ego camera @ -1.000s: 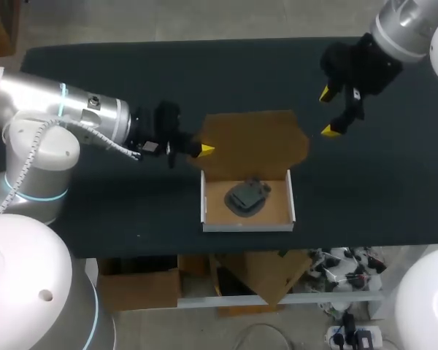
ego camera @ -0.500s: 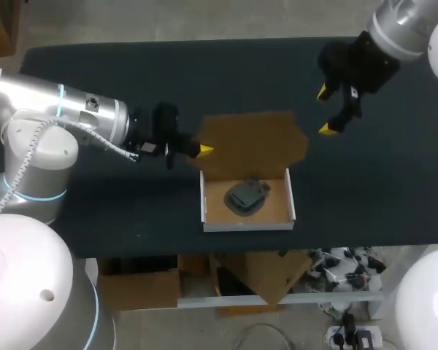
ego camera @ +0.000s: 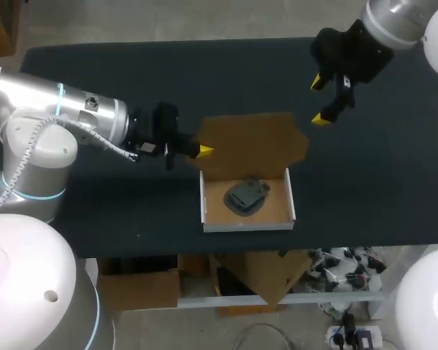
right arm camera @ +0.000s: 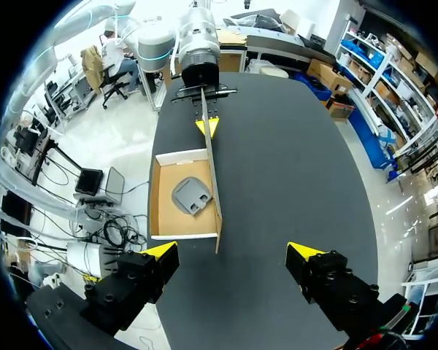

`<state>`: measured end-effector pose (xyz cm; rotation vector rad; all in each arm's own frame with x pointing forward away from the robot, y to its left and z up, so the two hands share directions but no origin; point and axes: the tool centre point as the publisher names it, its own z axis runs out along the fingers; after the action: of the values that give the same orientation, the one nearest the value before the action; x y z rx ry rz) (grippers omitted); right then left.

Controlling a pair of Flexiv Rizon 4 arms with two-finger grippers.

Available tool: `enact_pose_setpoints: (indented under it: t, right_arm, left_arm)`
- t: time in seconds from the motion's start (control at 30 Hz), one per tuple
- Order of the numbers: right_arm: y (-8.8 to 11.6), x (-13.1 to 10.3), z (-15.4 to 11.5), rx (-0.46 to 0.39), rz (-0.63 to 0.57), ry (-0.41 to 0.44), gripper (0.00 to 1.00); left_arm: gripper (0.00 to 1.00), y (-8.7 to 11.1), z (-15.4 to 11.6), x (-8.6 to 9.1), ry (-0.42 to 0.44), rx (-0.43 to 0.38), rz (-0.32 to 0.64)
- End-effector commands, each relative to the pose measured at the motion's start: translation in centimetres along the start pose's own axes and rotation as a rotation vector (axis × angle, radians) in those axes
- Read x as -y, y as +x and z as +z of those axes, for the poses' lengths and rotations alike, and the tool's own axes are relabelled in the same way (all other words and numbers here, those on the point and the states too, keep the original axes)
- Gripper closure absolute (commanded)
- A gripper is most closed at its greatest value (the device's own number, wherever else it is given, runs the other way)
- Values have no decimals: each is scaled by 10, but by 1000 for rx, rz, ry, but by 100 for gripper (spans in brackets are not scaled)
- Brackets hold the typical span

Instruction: Assemble the packaging by folding the flat box into shape, placing the metal phone stand inside, and closing the box properly

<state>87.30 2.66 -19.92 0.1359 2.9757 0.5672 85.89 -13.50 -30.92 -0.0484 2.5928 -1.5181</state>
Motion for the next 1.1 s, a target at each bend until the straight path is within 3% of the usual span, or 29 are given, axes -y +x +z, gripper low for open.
enact_pose_setpoints:
  t: [0.03, 0.17, 0.2, 0.23, 0.27, 0.33, 0.4, 0.77, 1.1]
  right_arm:
    - [-9, -17, -9, -28, -2, 27, 0]
    - [-18, -31, -10, -44, -14, 54, 0]
    - [-21, -34, -10, -44, -16, 56, 4]
    - [-23, -38, -11, -44, -20, 58, 22]
    - [-26, -42, -11, -44, -26, 63, 49]
    - [-31, -49, -12, -47, -39, 72, 50]
    - [-35, -59, -12, -44, -56, 87, 59]
    - [-53, -95, 9, -59, -110, 150, 56]
    - [-47, -109, 37, -107, -144, 183, 58]
  left_arm:
    - [100, 0, 0, 0, 1, 1, 1]
    - [100, 0, 0, 0, 1, 1, 1]
    - [100, 0, 0, 0, 1, 1, 1]
    - [100, 0, 0, 0, 1, 1, 1]
    - [100, 0, 0, 0, 1, 1, 1]
    - [100, 0, 0, 0, 1, 1, 1]
    - [100, 0, 0, 0, 1, 1, 1]
    - [100, 0, 0, 0, 1, 1, 1]
    - [100, 0, 0, 0, 1, 1, 1]
